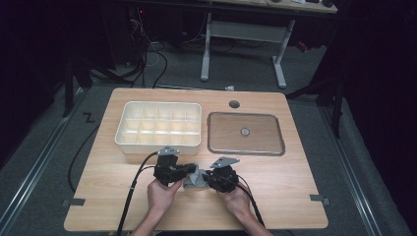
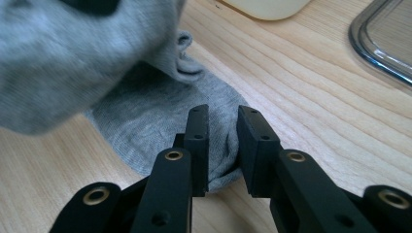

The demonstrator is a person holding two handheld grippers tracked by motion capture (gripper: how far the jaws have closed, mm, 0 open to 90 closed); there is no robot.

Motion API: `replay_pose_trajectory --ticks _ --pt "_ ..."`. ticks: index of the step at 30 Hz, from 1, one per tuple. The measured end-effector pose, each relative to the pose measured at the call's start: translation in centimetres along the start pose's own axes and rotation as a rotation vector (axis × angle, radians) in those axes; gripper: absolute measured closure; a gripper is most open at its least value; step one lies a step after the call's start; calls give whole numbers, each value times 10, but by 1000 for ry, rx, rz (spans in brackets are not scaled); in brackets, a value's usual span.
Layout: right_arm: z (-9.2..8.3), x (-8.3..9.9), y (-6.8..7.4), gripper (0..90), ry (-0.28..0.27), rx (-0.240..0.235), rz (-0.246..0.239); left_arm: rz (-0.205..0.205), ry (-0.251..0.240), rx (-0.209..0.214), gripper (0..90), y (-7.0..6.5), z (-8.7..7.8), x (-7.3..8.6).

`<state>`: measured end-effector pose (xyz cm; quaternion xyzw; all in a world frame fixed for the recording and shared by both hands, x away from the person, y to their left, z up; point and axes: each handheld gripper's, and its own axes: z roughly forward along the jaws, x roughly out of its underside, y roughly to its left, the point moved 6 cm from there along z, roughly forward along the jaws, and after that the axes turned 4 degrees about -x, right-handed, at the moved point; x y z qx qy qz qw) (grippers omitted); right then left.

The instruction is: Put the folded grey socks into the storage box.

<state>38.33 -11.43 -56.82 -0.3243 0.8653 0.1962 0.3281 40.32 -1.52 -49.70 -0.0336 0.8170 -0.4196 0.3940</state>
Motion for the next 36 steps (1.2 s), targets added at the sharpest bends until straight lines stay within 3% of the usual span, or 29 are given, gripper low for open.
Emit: replay_pose_trajectory --ticks 10,16,19,24,31,36 --pt "1 -1 2 738 -12 -34 9 45 20 -28 867 5 14 14" --pt "-16 -5 -2 735 -68 -38 38 60 22 -47 867 7 19 18" --pt "-19 -4 -2 739 -62 -35 31 60 23 -50 867 9 21 19" --pt "-7 2 -2 765 -17 -37 33 50 21 -55 867 10 26 21" --pt "-3 4 -3 770 3 -43 22 27 -23 -57 867 10 27 11" --pt "-3 4 -3 770 4 -43 16 57 -24 -85 865 14 37 18"
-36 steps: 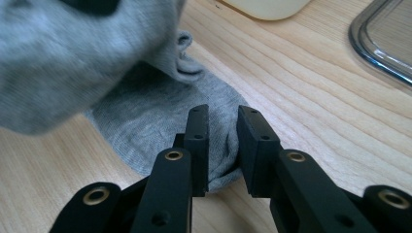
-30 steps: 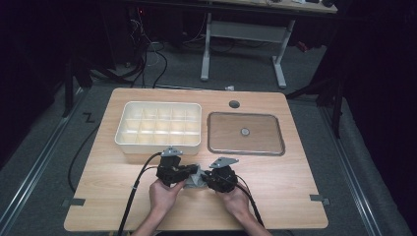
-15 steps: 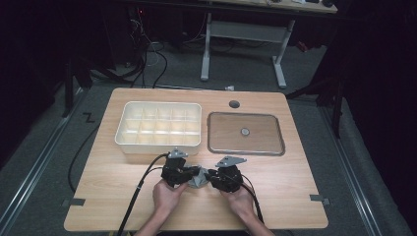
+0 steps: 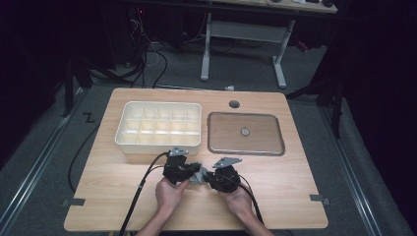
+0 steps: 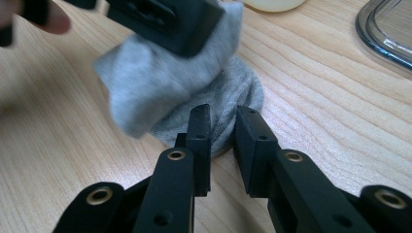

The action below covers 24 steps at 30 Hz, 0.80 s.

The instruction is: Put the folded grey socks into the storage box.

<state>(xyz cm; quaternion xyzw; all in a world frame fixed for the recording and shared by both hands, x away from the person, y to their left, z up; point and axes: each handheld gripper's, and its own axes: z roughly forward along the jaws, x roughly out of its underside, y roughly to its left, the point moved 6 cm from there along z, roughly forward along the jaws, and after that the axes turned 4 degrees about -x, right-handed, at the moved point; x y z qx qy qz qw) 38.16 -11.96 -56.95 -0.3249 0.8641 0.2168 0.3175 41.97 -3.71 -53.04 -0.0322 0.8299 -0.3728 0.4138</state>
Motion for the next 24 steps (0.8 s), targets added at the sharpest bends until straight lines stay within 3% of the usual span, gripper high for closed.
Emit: replay_pose_trajectory --ticks 2,8,9,14,19,21,24 --pt "0 0 0 770 0 0 -2 21 2 -11 862 2 3 4" --pt "0 0 0 769 0 -2 -1 13 16 -7 855 7 7 7" --pt "0 0 0 769 -1 -2 -1 35 20 -7 855 7 7 10" --pt "0 0 0 761 1 0 -1 58 41 -3 840 6 6 11" --pt "-1 -1 -1 747 9 10 -5 58 42 14 734 2 2 10" --pt "-2 -2 -1 746 8 6 2 49 35 24 653 1 -1 7" --pt "-4 -4 0 747 1 2 4 50 32 27 615 1 -3 4"
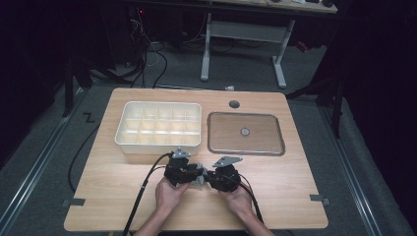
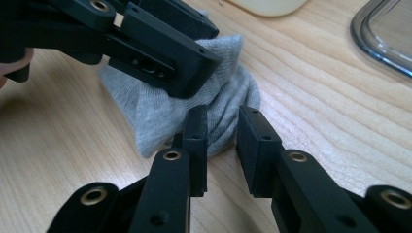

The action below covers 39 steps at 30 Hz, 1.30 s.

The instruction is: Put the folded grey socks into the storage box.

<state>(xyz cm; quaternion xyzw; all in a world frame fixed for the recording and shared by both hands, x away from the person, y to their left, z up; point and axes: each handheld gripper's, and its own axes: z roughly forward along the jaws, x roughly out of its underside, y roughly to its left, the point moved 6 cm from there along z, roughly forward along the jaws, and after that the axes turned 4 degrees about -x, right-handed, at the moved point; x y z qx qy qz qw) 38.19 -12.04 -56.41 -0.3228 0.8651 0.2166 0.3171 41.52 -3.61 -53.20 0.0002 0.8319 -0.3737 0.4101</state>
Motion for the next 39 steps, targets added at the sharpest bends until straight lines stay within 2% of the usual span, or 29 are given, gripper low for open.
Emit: replay_pose_trajectory --ticks 8,16,19,20,21,22,25,27,32,37,39 --pt "-4 -3 1 785 -4 -5 -7 -18 -21 35 585 -3 -13 -11" --pt "-3 -2 1 803 8 -4 -5 -38 -61 42 601 -2 -22 -21" --pt "-3 -2 1 803 7 -6 -5 -34 -53 38 611 -1 -22 -19" --pt "-2 -1 1 804 9 -4 -8 -28 -31 33 622 0 -18 -14" --pt "-2 -1 1 804 9 -4 -8 -28 -31 33 639 0 -18 -14" --pt "0 -1 1 805 15 -3 -10 -16 -4 30 672 0 -10 -7" --pt "2 0 1 810 17 -4 -10 -7 15 32 821 -2 0 0" --pt "3 1 1 815 26 1 -19 -3 15 30 855 -4 3 1" --pt "4 2 0 820 32 -5 -22 -1 -20 13 864 -5 7 -5" --pt "4 1 0 822 34 -5 -24 1 3 -8 843 0 15 0" --pt "4 1 0 822 35 -4 -24 -1 6 -1 786 -1 14 0"
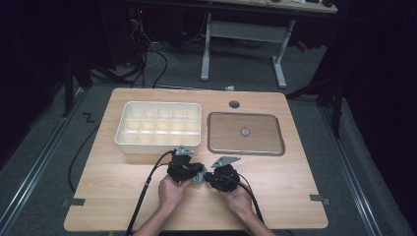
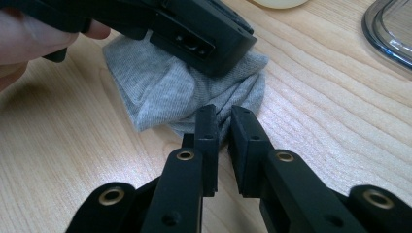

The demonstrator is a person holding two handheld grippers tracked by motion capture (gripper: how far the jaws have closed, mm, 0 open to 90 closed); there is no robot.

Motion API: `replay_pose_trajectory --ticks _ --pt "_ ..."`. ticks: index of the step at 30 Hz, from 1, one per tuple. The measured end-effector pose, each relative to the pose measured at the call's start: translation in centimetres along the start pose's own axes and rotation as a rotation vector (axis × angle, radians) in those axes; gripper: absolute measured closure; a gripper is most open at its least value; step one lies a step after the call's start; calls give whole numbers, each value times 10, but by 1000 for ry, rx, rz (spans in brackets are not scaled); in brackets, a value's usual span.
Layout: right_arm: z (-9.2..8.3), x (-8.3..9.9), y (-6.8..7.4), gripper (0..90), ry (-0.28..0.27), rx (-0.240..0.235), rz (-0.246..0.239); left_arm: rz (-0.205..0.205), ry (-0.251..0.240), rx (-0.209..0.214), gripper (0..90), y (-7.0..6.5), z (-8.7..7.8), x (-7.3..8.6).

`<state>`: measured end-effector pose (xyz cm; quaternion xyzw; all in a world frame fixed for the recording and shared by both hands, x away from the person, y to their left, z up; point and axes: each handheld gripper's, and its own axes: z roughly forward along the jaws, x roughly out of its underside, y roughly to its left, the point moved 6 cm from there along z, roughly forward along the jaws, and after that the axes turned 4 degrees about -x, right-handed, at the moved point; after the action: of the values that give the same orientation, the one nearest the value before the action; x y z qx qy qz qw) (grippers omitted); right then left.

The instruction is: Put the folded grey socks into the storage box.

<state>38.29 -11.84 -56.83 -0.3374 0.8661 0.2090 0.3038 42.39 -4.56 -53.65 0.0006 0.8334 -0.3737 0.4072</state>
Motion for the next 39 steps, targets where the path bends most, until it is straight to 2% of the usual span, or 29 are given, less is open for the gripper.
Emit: replay_pose_trajectory --ticks 3,4,6,12,18,20,26,29,30,32,38,39 --pt "0 0 0 822 1 1 -1 1 1 11 689 -3 -3 0" --pt "0 0 0 822 1 1 -1 6 -2 11 689 -3 -5 -1" --pt "0 0 0 822 1 1 -1 7 -10 17 632 -4 -9 -4" --pt "0 0 0 821 1 3 -1 5 -29 35 618 -8 -18 -10" --pt "-1 0 0 820 -4 5 4 -30 -47 49 617 -7 -23 -18" --pt "-3 -1 0 818 -11 8 3 -26 -49 49 617 -7 -25 -20" --pt "-19 -4 -4 817 -54 16 30 -10 -67 11 620 5 -37 -23" --pt "-24 -3 -4 817 -63 21 40 -12 -67 -20 628 18 -43 -19" --pt "-26 -4 -4 817 -70 21 42 -12 -67 -20 631 18 -43 -19" --pt "-30 -5 -2 817 -83 17 44 -26 -69 -40 636 26 -43 -15" --pt "-36 -14 8 816 -105 4 18 -34 -64 -45 637 31 -43 -8" --pt "-38 -21 14 816 -119 -3 2 -26 -61 -45 637 31 -42 -6"
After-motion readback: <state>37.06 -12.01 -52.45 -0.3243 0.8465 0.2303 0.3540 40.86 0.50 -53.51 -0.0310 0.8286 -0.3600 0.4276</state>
